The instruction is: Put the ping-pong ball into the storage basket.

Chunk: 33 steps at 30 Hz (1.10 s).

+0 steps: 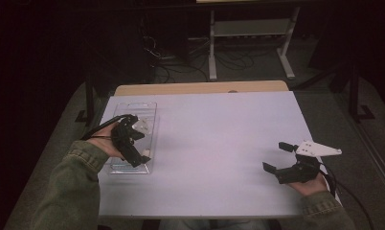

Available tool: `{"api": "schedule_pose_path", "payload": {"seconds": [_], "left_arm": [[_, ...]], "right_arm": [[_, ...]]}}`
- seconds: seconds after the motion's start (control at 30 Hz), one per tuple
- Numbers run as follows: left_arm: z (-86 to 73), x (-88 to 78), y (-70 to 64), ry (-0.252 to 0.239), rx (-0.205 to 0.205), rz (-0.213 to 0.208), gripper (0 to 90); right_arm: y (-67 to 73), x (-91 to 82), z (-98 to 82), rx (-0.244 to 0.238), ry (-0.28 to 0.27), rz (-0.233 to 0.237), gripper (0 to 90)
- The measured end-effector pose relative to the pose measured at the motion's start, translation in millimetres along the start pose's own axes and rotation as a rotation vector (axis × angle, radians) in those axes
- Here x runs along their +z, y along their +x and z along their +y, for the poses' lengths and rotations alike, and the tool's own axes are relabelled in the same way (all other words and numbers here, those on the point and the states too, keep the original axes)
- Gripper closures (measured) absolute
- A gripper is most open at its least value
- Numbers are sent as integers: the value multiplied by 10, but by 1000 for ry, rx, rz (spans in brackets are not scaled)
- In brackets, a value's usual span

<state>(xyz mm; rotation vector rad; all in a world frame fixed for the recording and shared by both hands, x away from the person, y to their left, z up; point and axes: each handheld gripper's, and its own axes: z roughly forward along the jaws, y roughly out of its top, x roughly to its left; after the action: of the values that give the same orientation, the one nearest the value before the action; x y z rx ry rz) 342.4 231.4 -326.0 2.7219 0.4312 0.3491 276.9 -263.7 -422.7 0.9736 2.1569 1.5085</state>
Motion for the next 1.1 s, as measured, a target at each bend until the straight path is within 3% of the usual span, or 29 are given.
{"api": "schedule_pose_path", "payload": {"seconds": [0.23,0.63,0.9,1.1], "left_arm": [[-58,-7,-25,-33,-16,8,0],[-231,-146,-68,-161,-78,51,0],[-329,-114,-130,-197,-102,38,0],[-360,-110,-204,-225,-96,34,0]], "right_arm": [[3,2,0,0,1,1,0],[4,1,0,-5,0,0,0],[6,4,0,-6,1,1,0],[6,3,0,-6,1,1,0]]}}
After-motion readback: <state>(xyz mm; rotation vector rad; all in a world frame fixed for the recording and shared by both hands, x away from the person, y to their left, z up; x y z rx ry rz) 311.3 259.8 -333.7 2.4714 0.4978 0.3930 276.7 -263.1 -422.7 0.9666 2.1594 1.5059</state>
